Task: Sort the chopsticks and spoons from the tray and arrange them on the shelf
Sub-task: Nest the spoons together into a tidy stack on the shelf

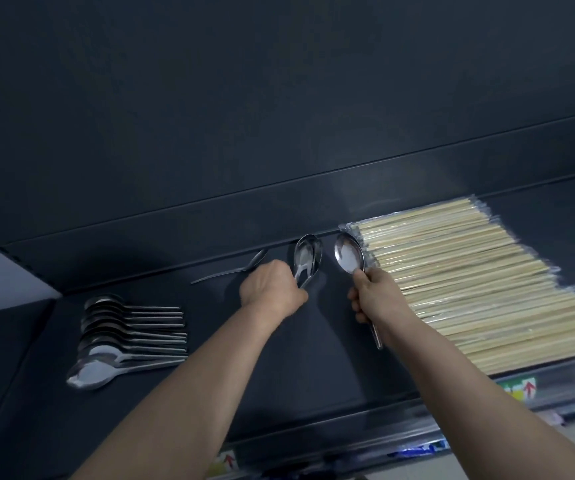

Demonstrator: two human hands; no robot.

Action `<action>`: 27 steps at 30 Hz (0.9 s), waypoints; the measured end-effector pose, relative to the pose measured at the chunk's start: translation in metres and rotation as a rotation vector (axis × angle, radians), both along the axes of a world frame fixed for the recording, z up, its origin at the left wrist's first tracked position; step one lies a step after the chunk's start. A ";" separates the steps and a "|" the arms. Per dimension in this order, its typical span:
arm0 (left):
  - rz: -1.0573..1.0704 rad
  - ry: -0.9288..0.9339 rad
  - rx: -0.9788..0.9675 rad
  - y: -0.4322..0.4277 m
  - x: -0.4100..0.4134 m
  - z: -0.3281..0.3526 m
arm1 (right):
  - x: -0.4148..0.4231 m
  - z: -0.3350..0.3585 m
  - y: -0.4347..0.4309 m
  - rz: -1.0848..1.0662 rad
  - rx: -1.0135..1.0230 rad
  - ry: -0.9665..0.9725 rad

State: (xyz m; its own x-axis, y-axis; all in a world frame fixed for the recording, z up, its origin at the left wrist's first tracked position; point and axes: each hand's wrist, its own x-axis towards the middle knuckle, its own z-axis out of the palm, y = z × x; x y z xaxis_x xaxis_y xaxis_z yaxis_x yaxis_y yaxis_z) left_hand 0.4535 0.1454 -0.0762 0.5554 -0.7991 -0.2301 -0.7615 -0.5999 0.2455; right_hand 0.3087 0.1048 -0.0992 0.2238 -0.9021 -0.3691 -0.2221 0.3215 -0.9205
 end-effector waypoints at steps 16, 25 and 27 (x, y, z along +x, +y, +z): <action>-0.147 0.520 -0.397 0.019 -0.016 -0.008 | 0.019 0.010 0.011 0.058 0.208 -0.269; 0.070 0.586 -0.523 0.015 0.015 -0.008 | 0.014 0.015 0.020 0.301 0.257 -0.253; 0.034 0.649 -0.541 0.018 0.017 -0.011 | 0.014 0.017 0.022 0.387 0.245 -0.188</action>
State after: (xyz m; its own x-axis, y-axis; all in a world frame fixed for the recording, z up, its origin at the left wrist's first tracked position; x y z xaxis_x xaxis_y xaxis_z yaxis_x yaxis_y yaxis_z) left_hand 0.4708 0.1637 -0.0870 0.4708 -0.8763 -0.1018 -0.3540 -0.2933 0.8881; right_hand 0.3229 0.1271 -0.0823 0.6084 -0.6313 -0.4809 -0.2055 0.4600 -0.8638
